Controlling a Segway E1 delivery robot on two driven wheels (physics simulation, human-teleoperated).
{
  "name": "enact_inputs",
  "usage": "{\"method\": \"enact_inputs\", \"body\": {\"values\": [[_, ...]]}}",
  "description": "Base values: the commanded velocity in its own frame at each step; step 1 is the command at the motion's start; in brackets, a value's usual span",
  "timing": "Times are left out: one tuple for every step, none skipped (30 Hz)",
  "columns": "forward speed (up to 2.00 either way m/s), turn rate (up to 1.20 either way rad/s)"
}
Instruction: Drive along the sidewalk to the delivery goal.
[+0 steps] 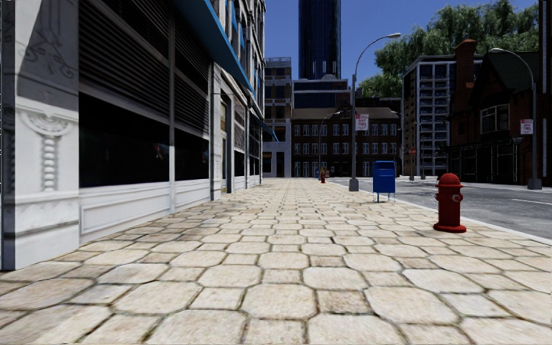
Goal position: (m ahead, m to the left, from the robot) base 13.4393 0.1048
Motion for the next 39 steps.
{"method": "enact_inputs", "body": {"values": [[2.0, 0.0], [2.0, 0.0], [2.0, 0.0], [2.0, 0.0], [2.0, 0.0], [2.0, 0.0], [2.0, 0.0], [2.0, 0.0], [2.0, 0.0], [2.0, 0.0], [2.0, 0.0], [2.0, 0.0], [2.0, 0.0], [2.0, 0.0], [2.0, 0.0], [2.0, 0.0], [2.0, 0.0], [2.0, 0.0], [2.0, 0.0], [2.0, 0.0], [2.0, 0.0], [2.0, 0.0], [2.0, 0.0], [2.0, 0.0], [2.0, 0.0], [2.0, 0.0], [2.0, 0.0], [2.0, 0.0], [2.0, 0.0], [2.0, 0.0], [2.0, 0.0], [2.0, 0.0], [2.0, 0.0], [2.0, 0.0], [2.0, 0.0], [2.0, 0.0], [2.0, 0.0], [2.0, 0.0], [2.0, 0.0]]}}
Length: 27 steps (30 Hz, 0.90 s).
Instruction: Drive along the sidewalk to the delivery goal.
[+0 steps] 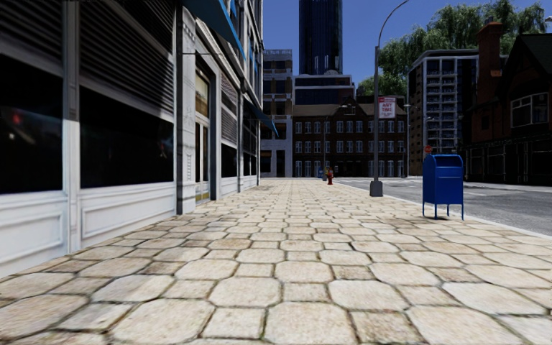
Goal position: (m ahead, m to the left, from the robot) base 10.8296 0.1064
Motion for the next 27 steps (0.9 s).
{"method": "enact_inputs", "body": {"values": [[2.0, 0.0], [2.0, 0.0], [2.0, 0.0], [2.0, 0.0], [2.0, 0.0], [2.0, 0.0], [2.0, 0.0], [2.0, 0.0], [2.0, 0.0], [2.0, 0.0], [2.0, 0.0], [2.0, 0.0], [2.0, 0.0], [2.0, 0.0], [2.0, 0.0], [2.0, 0.0], [2.0, 0.0], [2.0, 0.0], [2.0, 0.0], [2.0, 0.0], [2.0, 0.0], [2.0, 0.0], [2.0, 0.0], [2.0, 0.0], [2.0, 0.0], [2.0, 0.0], [2.0, 0.0]]}}
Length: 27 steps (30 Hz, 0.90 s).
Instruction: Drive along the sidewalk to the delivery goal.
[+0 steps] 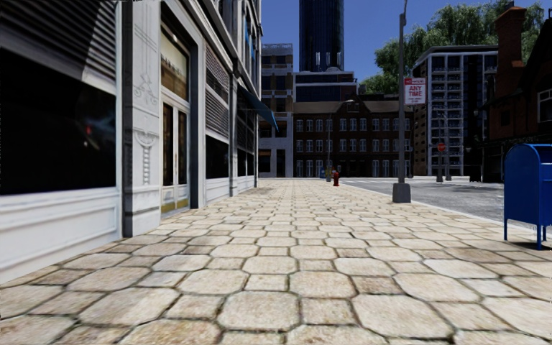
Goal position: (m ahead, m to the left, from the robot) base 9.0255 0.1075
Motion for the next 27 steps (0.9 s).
{"method": "enact_inputs", "body": {"values": [[2.0, 0.0], [2.0, 0.0], [2.0, 0.0], [2.0, 0.0], [2.0, 0.0], [2.0, 0.0], [2.0, 0.0], [2.0, 0.0], [2.0, 0.0], [2.0, 0.0], [2.0, 0.0], [2.0, 0.0], [2.0, 0.0], [2.0, 0.0], [2.0, 0.0], [2.0, 0.0], [2.0, 0.0], [2.0, 0.0], [2.0, 0.0], [2.0, 0.0], [2.0, 0.0], [2.0, 0.0], [2.0, 0.0], [2.0, 0.0], [2.0, 0.0], [2.0, 0.0], [2.0, 0.0]]}}
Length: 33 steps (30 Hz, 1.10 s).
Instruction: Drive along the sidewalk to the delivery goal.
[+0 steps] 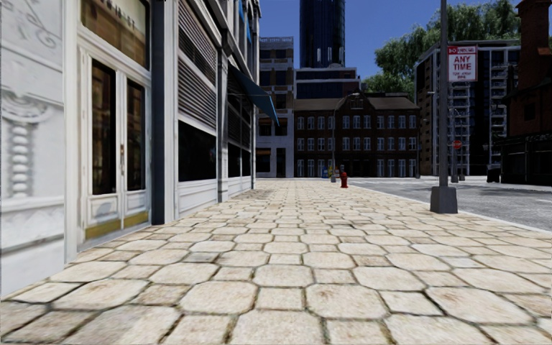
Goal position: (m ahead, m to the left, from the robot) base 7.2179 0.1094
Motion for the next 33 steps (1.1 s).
{"method": "enact_inputs", "body": {"values": [[2.0, 0.0], [2.0, 0.0], [2.0, 0.0], [2.0, 0.0], [2.0, 0.0], [2.0, 0.0], [2.0, 0.0], [2.0, 0.0], [2.0, 0.0], [2.0, 0.0], [2.0, 0.0], [2.0, 0.0], [2.0, 0.0], [2.0, 0.0], [2.0, 0.0], [2.0, 0.0], [2.0, 0.0], [2.0, 0.0], [2.0, 0.0], [2.0, 0.0], [2.0, 0.0], [2.0, 0.0], [2.0, 0.0], [2.0, 0.0], [2.0, 0.0], [2.0, 0.0], [2.0, 0.0], [2.0, 0.0], [2.0, 0.0], [2.0, 0.0], [2.0, 0.0], [2.0, 0.0], [2.0, 0.0]]}}
